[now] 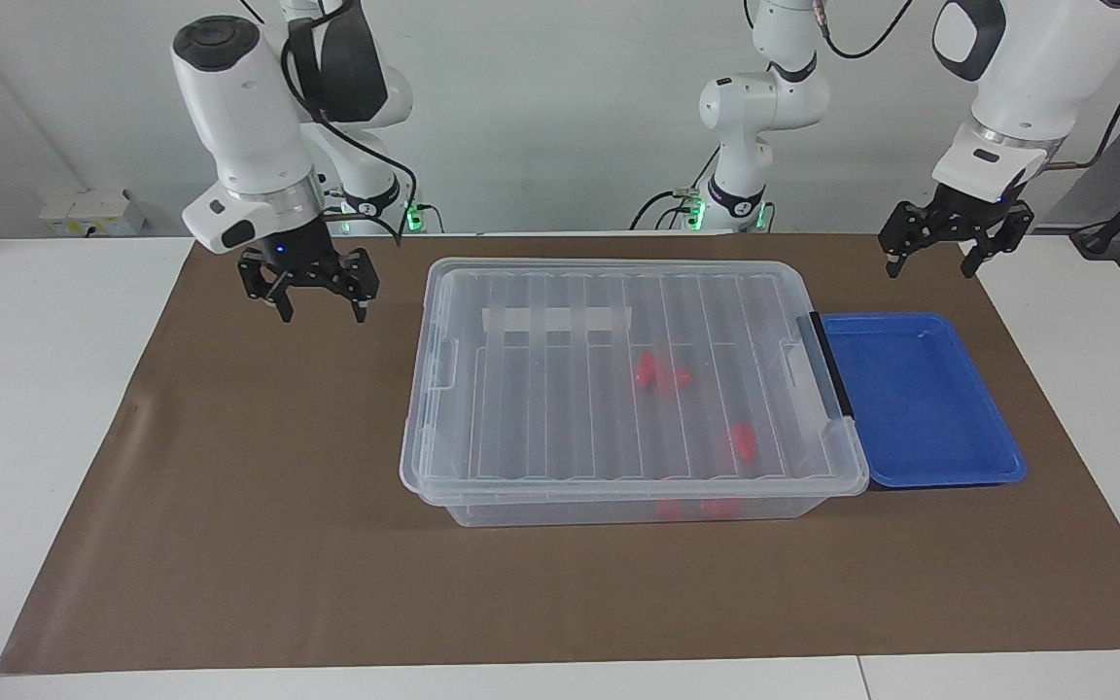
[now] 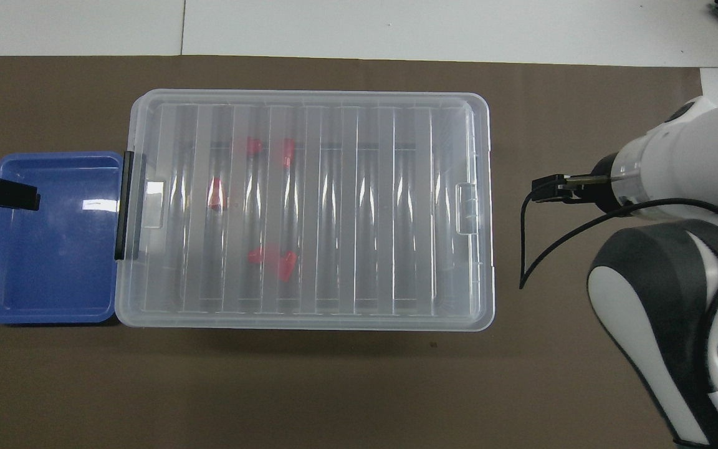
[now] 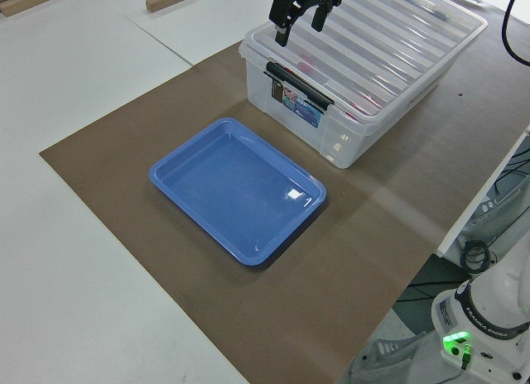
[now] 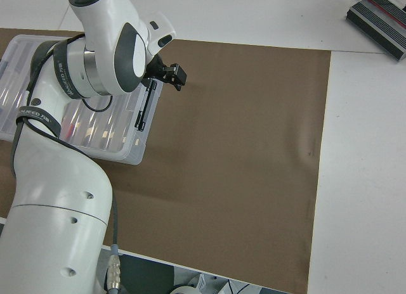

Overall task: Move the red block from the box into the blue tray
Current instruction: 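Reach the right gripper to the clear lid's edge and grip it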

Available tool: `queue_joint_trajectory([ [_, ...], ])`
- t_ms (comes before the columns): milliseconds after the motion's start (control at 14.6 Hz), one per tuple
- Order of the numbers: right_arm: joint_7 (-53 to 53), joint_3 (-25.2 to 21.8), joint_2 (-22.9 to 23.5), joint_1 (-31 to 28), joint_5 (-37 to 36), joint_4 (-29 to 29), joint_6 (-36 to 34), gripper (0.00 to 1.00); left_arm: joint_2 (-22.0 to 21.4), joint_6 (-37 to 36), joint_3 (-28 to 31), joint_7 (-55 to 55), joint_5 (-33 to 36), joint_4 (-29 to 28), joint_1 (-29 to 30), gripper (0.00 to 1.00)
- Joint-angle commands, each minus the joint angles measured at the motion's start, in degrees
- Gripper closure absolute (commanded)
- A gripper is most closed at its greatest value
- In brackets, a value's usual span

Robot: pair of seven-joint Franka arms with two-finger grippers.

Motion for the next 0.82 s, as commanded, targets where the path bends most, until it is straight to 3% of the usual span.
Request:
queue_joint_trajectory([
  [0, 2.5, 0.0, 1.4, 2.3, 0.0, -2.0, 4.2, 0.01, -0.8, 1.7, 1.1, 0.5, -0.9, -1.7, -0.9, 0.00],
  [755, 6.4, 0.1, 7.1, 5.3, 0.8, -1.9, 9.8, 0.01, -0.7, 1.4, 1.0, 0.3, -0.7, -1.1, -1.6, 0.00],
])
